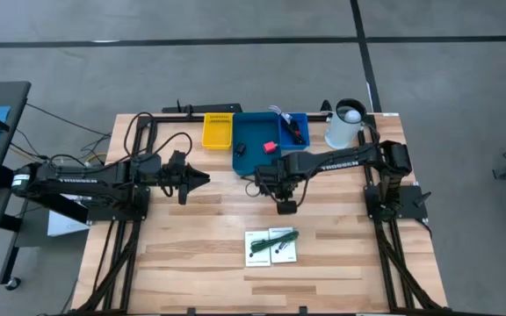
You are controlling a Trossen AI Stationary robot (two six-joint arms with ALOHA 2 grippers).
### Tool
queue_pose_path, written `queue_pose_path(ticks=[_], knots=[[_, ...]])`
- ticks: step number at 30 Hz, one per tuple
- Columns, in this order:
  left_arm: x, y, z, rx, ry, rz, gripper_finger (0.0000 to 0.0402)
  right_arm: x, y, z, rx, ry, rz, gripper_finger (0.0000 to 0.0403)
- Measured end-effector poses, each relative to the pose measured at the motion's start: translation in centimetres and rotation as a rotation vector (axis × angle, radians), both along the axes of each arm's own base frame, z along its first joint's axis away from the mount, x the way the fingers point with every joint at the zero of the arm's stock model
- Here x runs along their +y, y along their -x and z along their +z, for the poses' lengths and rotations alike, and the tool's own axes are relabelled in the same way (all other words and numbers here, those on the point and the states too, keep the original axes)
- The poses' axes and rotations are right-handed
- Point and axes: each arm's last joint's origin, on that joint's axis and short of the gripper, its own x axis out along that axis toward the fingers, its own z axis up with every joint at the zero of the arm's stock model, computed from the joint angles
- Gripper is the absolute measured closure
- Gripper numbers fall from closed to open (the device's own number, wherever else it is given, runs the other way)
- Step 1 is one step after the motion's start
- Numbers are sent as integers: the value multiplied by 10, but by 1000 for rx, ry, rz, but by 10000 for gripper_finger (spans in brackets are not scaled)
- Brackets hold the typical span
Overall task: Pick and place items into bin
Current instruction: Put the white charger cable into the blue basket
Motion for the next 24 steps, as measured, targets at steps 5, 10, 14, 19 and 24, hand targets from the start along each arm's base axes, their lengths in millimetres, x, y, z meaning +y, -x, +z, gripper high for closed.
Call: queue_pose_path(ticks=[5,10,14,19,24], knots=[[0,0,1,-7,-11,-2,331,22,2,0,15,-38,16,356],[0,0,1,-7,-12,-3,331,36,2,0,-12,85,25,359],[0,0,1,-8,-12,-3,331,28,3,6,-45,347,-15,374],[0,0,1,-12,-12,-3,331,0,-4,28,-118,528,-58,395],[0,0,2,-18,-13,-3,331,-54,-10,66,-224,424,-158,401]])
